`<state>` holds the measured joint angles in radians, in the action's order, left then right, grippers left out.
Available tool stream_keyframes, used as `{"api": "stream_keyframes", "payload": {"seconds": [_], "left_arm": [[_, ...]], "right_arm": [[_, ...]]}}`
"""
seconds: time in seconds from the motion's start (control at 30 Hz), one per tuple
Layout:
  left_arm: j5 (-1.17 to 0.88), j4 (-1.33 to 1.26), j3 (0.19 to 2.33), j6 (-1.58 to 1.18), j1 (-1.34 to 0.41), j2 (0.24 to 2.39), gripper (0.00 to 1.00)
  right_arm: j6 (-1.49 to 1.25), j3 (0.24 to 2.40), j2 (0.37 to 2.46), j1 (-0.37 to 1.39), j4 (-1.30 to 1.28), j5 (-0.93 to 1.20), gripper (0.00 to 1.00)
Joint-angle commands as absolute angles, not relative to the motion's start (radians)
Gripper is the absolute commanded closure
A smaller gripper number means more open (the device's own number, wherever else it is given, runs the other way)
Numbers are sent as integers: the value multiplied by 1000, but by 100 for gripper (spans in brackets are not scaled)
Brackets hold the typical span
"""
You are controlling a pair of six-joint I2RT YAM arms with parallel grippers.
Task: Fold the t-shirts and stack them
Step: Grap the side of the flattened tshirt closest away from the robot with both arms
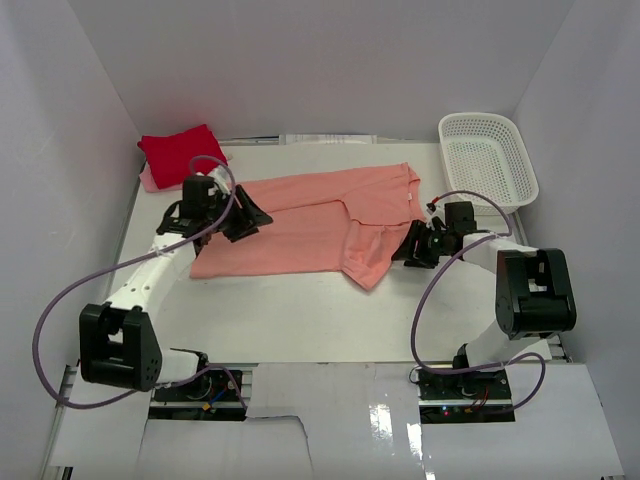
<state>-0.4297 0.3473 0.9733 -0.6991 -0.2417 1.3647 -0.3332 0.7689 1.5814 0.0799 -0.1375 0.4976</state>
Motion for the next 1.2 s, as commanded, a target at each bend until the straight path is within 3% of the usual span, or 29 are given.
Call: {"api": "stream_keyframes", "payload": {"seconds": [0.0, 0.13, 0.17, 0.23, 0.43, 1.17], "left_arm": [[-318, 489, 956, -635, -129, 1273, 37], [-79, 592, 910, -644, -77, 1160, 19], [-42, 607, 887, -670, -69, 1140, 8], [-15, 620, 861, -681, -54, 1094, 2], [37, 624, 804, -689, -11, 943, 2], [-87, 664, 792, -632, 109, 1006, 2]], "right_arm": [[-368, 767, 1612, 80, -37, 544, 44], [-393, 773, 1655, 80, 34, 564, 46], [-393, 784, 1673, 80, 44, 565, 46], [-399, 790, 1687, 80, 57, 571, 47], [-423, 811, 1715, 80, 94, 581, 51], [-439, 890, 1693, 80, 40, 572, 55]]}}
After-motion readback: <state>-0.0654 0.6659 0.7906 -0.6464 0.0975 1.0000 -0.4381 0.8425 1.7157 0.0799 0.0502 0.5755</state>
